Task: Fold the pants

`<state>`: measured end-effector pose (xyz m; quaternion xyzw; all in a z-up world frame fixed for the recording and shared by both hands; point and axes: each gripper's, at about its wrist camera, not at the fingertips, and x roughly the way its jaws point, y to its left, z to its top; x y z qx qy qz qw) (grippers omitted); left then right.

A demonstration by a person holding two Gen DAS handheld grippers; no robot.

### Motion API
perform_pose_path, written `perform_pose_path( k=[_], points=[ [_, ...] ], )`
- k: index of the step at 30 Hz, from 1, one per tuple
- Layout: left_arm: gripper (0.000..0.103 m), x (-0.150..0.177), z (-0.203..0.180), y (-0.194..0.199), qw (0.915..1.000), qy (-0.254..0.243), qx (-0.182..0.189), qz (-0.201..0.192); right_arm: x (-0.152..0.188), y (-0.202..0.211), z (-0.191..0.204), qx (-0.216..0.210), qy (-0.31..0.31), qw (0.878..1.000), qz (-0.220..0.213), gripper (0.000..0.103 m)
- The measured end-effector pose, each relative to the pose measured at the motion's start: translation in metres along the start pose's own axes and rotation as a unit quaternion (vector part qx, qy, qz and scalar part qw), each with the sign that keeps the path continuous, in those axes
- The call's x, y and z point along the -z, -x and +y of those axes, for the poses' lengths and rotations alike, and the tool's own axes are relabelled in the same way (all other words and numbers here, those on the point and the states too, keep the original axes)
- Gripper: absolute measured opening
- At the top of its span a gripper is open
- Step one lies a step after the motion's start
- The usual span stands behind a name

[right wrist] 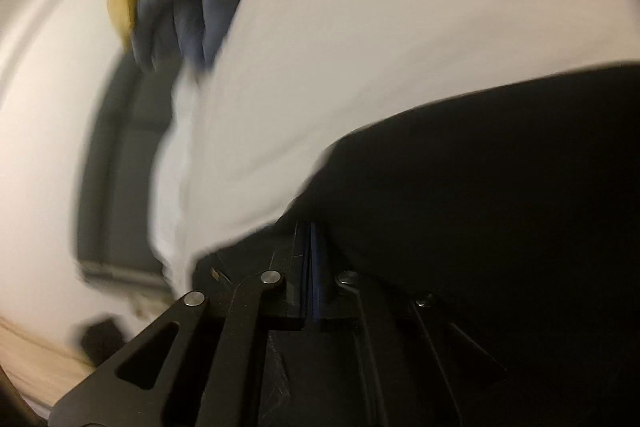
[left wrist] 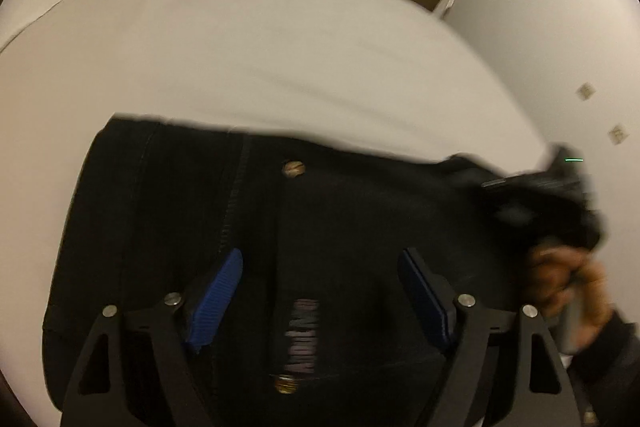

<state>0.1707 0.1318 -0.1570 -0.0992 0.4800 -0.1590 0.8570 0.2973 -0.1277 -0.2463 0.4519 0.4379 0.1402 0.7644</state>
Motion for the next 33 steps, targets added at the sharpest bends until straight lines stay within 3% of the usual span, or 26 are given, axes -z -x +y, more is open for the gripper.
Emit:
perform_pose_path(
  k=[4, 6, 7, 8, 10, 11, 13, 14, 16, 17, 19, 22, 26, 29, 31, 32, 33],
  points=[
    [0.079, 0.005, 0.000, 0.001, 0.9995, -0.030, -0.001, 0.009, -0.015, 0.074, -0.040, 0.048, -0.031, 0.991, -0.118, 0.000],
    [0.079, 0.006, -0.003, 0.001, 0.9992, -0.038, -0.006, 0.013, -0.020, 0.117, -0.059, 0.094, -0.064, 0.978, -0.176, 0.000],
    [0.079, 0.004, -0.007, 0.001, 0.9990, -0.039, -0.016, 0.015, -0.019, 0.129, -0.058, 0.110, -0.066, 0.973, -0.192, 0.009],
    [0.079, 0.001, -0.010, 0.003, 0.9989, -0.039, -0.023, 0.013, -0.018, 0.144, -0.052, 0.107, -0.065, 0.972, -0.197, 0.009],
    [0.079, 0.000, -0.024, 0.010, 0.9986, -0.043, -0.030, 0.000, -0.011, 0.151, -0.034, 0.033, -0.039, 0.984, -0.170, 0.009],
    [0.079, -0.001, -0.034, 0.013, 0.9984, -0.049, -0.025, -0.008, -0.001, 0.140, -0.017, -0.003, -0.016, 0.991, -0.134, 0.009],
    [0.079, 0.001, -0.055, 0.012, 0.9973, -0.067, -0.028, -0.011, 0.025, 0.106, 0.006, -0.031, 0.028, 0.997, -0.063, 0.009],
    [0.079, 0.001, -0.060, 0.009, 0.9969, -0.073, -0.029, -0.007, 0.032, 0.097, 0.005, -0.031, 0.032, 0.998, -0.048, 0.009],
    [0.081, 0.003, -0.070, -0.002, 0.9959, -0.079, -0.041, 0.011, 0.041, 0.088, -0.018, -0.010, 0.002, 0.999, -0.047, 0.008],
    [0.081, 0.006, -0.069, -0.013, 0.9956, -0.075, -0.047, 0.030, 0.037, 0.100, -0.042, 0.005, -0.034, 0.998, -0.057, 0.000],
    [0.081, 0.009, -0.067, -0.020, 0.9958, -0.074, -0.044, 0.030, 0.039, 0.129, -0.076, -0.006, -0.075, 0.992, -0.102, 0.000],
    [0.082, 0.011, -0.076, -0.024, 0.9919, -0.101, -0.067, 0.039, 0.043, 0.207, -0.119, 0.030, -0.106, 0.976, -0.189, 0.000],
    [0.082, 0.011, -0.073, -0.024, 0.9929, -0.096, -0.059, 0.040, 0.053, 0.333, -0.183, 0.083, -0.147, 0.936, -0.309, 0.000],
    [0.082, 0.010, -0.070, -0.022, 0.9942, -0.087, -0.049, 0.039, 0.063, 0.413, -0.214, 0.106, -0.168, 0.900, -0.387, 0.000],
    [0.082, 0.012, -0.072, -0.023, 0.9936, -0.090, -0.054, 0.041, 0.076, 0.453, -0.218, 0.184, -0.190, 0.862, -0.433, 0.005],
    [0.082, 0.013, -0.072, -0.024, 0.9936, -0.089, -0.056, 0.040, 0.085, 0.469, -0.222, 0.181, -0.207, 0.848, -0.452, 0.008],
    [0.082, 0.012, -0.073, -0.024, 0.9940, -0.084, -0.057, 0.039, 0.096, 0.480, -0.221, 0.149, -0.222, 0.841, -0.471, 0.008]
  ],
)
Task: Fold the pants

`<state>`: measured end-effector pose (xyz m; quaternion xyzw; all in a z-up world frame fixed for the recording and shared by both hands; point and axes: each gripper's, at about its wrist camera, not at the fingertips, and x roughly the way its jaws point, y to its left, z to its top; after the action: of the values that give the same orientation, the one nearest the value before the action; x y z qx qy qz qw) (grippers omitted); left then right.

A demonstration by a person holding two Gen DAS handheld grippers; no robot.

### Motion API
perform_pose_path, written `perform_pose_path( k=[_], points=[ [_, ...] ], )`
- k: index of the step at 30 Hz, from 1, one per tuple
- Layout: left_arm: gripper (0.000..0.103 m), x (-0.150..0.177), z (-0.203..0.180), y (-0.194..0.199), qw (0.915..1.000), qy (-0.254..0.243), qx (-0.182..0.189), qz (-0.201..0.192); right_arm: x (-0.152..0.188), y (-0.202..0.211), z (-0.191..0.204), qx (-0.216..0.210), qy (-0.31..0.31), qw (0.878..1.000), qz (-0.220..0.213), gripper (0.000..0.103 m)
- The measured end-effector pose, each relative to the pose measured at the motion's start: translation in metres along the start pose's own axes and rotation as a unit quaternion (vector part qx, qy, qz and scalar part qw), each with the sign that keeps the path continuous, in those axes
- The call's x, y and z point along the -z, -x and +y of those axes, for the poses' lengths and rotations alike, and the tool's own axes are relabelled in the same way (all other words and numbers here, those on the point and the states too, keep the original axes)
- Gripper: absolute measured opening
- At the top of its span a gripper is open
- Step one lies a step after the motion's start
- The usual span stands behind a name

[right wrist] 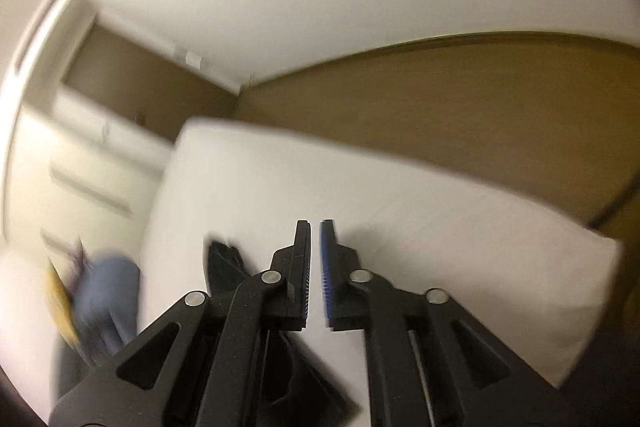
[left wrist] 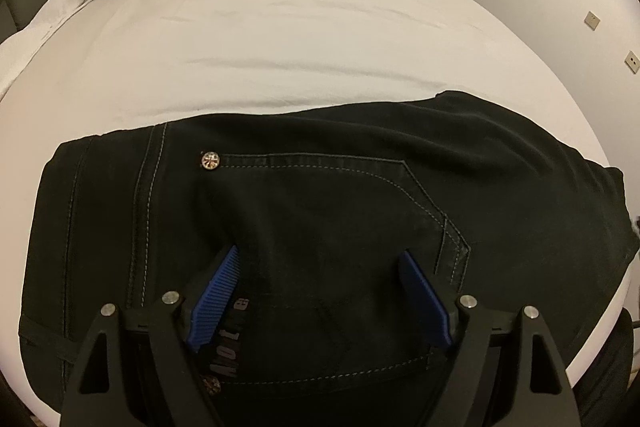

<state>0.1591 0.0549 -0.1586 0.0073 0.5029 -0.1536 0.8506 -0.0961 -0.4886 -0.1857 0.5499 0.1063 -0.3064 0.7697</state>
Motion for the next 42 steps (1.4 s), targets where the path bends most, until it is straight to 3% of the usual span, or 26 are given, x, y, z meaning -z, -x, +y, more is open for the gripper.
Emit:
perform_pose_path(
  k=[2, 4, 6, 8, 10, 13, 14, 15, 17, 19, 21, 23, 26, 27, 29, 30, 34, 36, 38, 40, 42],
  points=[
    [0.082, -0.001, -0.001, 0.001, 0.9999, 0.010, 0.001, -0.002, 0.012, 0.014, 0.017, -0.058, 0.008, 0.998, 0.001, 0.008],
    [0.082, -0.001, -0.001, 0.001, 0.9999, 0.017, 0.001, -0.002, 0.048, 0.001, 0.059, -0.111, 0.053, 0.990, 0.071, 0.008],
    [0.082, -0.002, -0.002, 0.001, 0.9998, 0.018, 0.001, 0.001, 0.082, -0.021, 0.101, -0.139, 0.095, 0.977, 0.130, 0.008],
    [0.082, -0.007, -0.002, -0.001, 0.9995, 0.029, 0.009, 0.002, 0.114, -0.054, 0.144, -0.172, 0.135, 0.957, 0.188, 0.011],
    [0.082, -0.014, 0.009, -0.004, 0.9990, 0.041, 0.017, 0.003, 0.149, -0.099, 0.174, -0.182, 0.155, 0.937, 0.256, 0.012],
    [0.082, -0.016, 0.008, -0.006, 0.9991, 0.039, 0.016, 0.005, 0.178, -0.159, 0.174, -0.140, 0.137, 0.926, 0.322, 0.012],
    [0.082, -0.015, 0.010, -0.006, 0.9992, 0.036, 0.015, 0.005, 0.188, -0.181, 0.164, -0.111, 0.124, 0.927, 0.337, 0.007],
    [0.082, -0.015, 0.009, -0.007, 0.9994, 0.032, 0.016, 0.005, 0.185, -0.197, 0.147, -0.089, 0.110, 0.930, 0.338, 0.000],
    [0.082, -0.016, 0.010, -0.007, 0.9994, 0.029, 0.018, 0.003, 0.168, -0.208, 0.123, -0.109, 0.082, 0.939, 0.315, 0.000],
    [0.082, -0.010, 0.009, -0.006, 0.9994, 0.026, 0.023, 0.001, 0.123, -0.185, 0.112, -0.067, 0.104, 0.967, 0.224, 0.000],
    [0.082, -0.006, 0.008, -0.004, 0.9995, 0.022, 0.022, 0.000, 0.094, -0.177, 0.084, -0.046, 0.065, 0.984, 0.161, 0.000],
    [0.082, -0.005, 0.007, -0.003, 0.9996, 0.021, 0.019, -0.002, 0.056, -0.165, 0.070, -0.041, 0.032, 0.989, 0.141, 0.000],
    [0.080, -0.008, 0.004, 0.004, 0.9996, 0.027, 0.002, -0.003, 0.051, -0.129, 0.103, 0.004, 0.110, 0.990, 0.085, 0.008],
    [0.080, -0.010, 0.000, 0.011, 0.9993, 0.036, 0.000, -0.005, 0.057, -0.119, 0.112, -0.026, 0.106, 0.990, 0.091, 0.008],
    [0.082, -0.016, -0.012, 0.028, 0.9986, 0.042, 0.017, -0.028, 0.082, -0.110, 0.126, -0.105, 0.099, 0.979, 0.146, 0.009],
    [0.090, -0.022, -0.028, 0.035, 0.9984, 0.031, 0.018, -0.042, 0.103, -0.113, 0.133, -0.124, 0.112, 0.969, 0.184, 0.009],
    [0.092, -0.046, -0.069, 0.030, 0.9972, 0.024, 0.054, -0.047, 0.189, -0.141, 0.138, -0.117, 0.164, 0.933, 0.298, 0.008],
    [0.092, -0.055, -0.085, 0.024, 0.9989, 0.003, 0.020, -0.043, 0.224, -0.168, 0.127, -0.071, 0.176, 0.921, 0.340, 0.002],
    [0.092, -0.053, -0.080, 0.013, 0.9991, -0.008, -0.025, -0.033, 0.245, -0.177, 0.115, -0.085, 0.182, 0.924, 0.324, 0.000],
    [0.092, -0.048, -0.053, 0.005, 0.9992, 0.012, -0.028, -0.025, 0.253, -0.167, 0.106, -0.098, 0.180, 0.921, 0.331, 0.000],
    [0.092, -0.036, -0.015, 0.000, 0.9985, 0.036, -0.037, -0.017, 0.237, -0.159, 0.094, -0.103, 0.190, 0.918, 0.333, 0.000]
  ],
)
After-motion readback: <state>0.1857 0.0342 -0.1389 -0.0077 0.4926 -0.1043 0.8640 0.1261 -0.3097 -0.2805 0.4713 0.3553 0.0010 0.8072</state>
